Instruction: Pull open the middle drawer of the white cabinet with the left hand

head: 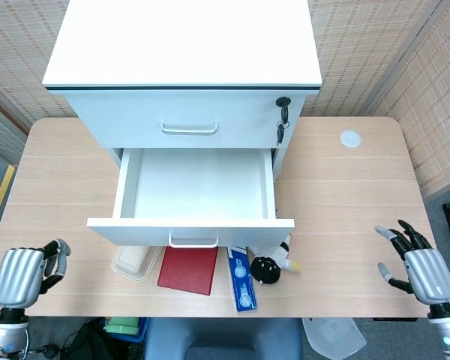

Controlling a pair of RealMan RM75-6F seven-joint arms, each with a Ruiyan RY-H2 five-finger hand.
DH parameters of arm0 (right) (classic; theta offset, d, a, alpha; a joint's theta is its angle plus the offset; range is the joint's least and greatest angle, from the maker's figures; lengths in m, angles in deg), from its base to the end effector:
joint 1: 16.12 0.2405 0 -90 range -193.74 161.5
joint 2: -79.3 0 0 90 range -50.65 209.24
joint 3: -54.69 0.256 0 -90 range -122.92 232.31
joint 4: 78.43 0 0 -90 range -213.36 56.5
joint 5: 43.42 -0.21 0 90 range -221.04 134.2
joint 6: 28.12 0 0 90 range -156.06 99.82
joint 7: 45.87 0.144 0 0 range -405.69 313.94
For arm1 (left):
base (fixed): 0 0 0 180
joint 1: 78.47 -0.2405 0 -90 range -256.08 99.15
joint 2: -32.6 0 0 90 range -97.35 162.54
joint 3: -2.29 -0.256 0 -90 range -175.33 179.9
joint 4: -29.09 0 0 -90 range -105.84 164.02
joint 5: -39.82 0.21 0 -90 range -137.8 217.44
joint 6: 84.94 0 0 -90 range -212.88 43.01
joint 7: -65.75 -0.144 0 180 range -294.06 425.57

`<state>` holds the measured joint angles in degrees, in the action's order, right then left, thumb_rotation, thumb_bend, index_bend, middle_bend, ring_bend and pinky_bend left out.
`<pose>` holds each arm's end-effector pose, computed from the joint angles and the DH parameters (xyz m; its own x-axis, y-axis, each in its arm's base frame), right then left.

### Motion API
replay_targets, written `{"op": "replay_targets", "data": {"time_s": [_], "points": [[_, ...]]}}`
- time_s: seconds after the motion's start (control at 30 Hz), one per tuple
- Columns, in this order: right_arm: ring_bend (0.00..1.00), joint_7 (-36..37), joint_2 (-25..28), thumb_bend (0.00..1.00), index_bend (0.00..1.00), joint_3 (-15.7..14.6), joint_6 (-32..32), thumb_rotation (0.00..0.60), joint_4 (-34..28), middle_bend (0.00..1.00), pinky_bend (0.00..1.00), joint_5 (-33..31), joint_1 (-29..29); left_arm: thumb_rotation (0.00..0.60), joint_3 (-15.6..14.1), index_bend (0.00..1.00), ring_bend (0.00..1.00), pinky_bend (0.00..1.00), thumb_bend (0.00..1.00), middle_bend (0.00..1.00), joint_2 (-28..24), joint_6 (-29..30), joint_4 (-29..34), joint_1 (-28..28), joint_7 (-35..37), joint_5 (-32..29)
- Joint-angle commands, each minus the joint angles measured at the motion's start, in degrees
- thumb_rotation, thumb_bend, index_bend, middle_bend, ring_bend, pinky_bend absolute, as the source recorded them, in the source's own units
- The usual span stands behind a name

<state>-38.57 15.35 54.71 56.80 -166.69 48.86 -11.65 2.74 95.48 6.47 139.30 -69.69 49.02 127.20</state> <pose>-0.3166 -0.1686 0.1532 0.3576 -0.0648 0.9316 -0.9311 -0.1011 0.3503 -0.2335 0.1831 0.1540 0.3942 -0.0793 0.9156 0.9119 -0.0899 -0.4004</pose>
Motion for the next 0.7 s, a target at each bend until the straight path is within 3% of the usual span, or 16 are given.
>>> {"op": "replay_targets", "data": {"time_s": [0.03, 0.2, 0.27, 0.33, 0.4, 0.7], "points": [[0.14, 0.11, -0.14, 0.31, 0.18, 0.08, -0.19, 0.6, 0.14, 0.25, 0.18, -0.05, 0.18, 0.6, 0.67, 0.63, 0.84, 0.73, 0.58, 0.81, -0.28, -1.61, -2.66, -1.34, -0.78, -4.76], [0.14, -0.63, -0.44, 0.31, 0.18, 0.72, 0.58, 0.6, 0.29, 0.25, 0.18, -0.18, 0.26, 0.6, 1.28, 0.55, 0.75, 0.64, 0.48, 0.74, 1.52, -1.47, -6.65, -2.68, -0.51, -7.94], [0.14, -1.15, -0.51, 0.31, 0.18, 0.96, 1.04, 0.6, 0.29, 0.25, 0.18, -0.31, 0.15, 0.6, 1.23, 0.47, 0.65, 0.58, 0.41, 0.63, 1.97, -1.88, -7.43, -2.94, -0.82, -8.7], [0.14, -1.9, -0.69, 0.31, 0.18, 1.05, 1.15, 0.6, 0.37, 0.25, 0.18, -0.59, 0.03, 0.6, 1.21, 0.34, 0.5, 0.5, 0.35, 0.46, 2.37, -2.23, -8.03, -3.04, -2.02, -9.17], [0.14, -2.12, -0.81, 0.31, 0.18, 0.85, 0.97, 0.6, 0.25, 0.25, 0.18, -0.74, -0.09, 0.6, 1.38, 0.29, 0.42, 0.44, 0.33, 0.37, 3.09, -1.86, -8.58, -3.09, -2.84, -8.78], [0.14, -2.34, -1.43, 0.31, 0.18, 0.54, 1.65, 0.6, 0.59, 0.25, 0.18, -1.69, -1.24, 0.6, 1.51, 0.25, 0.39, 0.38, 0.33, 0.33, 6.19, -0.77, -11.47, -3.51, -3.26, -6.08]]}}
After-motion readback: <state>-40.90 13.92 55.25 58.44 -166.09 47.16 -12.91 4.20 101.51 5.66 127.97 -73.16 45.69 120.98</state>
